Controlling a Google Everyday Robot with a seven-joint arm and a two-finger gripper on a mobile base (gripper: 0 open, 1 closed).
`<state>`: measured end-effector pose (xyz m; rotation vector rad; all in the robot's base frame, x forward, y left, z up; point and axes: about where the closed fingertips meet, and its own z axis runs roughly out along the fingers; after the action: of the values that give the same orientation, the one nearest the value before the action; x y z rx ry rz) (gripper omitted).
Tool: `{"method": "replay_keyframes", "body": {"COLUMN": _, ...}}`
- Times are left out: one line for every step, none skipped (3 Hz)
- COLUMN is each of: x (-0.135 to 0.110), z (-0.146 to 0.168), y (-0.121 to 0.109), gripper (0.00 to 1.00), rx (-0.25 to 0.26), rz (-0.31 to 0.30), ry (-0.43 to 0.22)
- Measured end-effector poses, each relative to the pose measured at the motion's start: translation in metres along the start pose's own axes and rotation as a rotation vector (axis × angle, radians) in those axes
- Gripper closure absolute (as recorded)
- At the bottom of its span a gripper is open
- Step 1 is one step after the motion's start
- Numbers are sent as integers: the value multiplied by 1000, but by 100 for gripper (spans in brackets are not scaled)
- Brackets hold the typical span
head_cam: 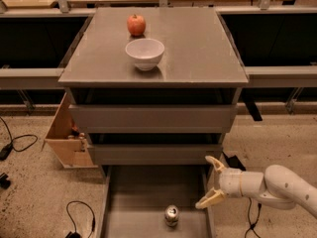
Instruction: Pick 7up can from bottom drawer and place on counter
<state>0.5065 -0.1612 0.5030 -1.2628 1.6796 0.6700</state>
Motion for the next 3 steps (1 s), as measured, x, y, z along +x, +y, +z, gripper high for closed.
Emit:
{"method": "replay_keyframes", "body": {"x": 0, "z": 0, "y": 0, "gripper": 0, "rx": 0, "rz": 0, "ry": 0}}
{"method": "replay_keyframes", "body": {"x": 30, "z": 39, "y": -3, "gripper": 0, "rx": -37, "rz": 1, "ry": -34}}
{"method": "replay_keyframes", "body": {"x": 74, "z": 83, "y": 7, "gripper": 0, "rx": -84, "rz": 4, "ry": -91}}
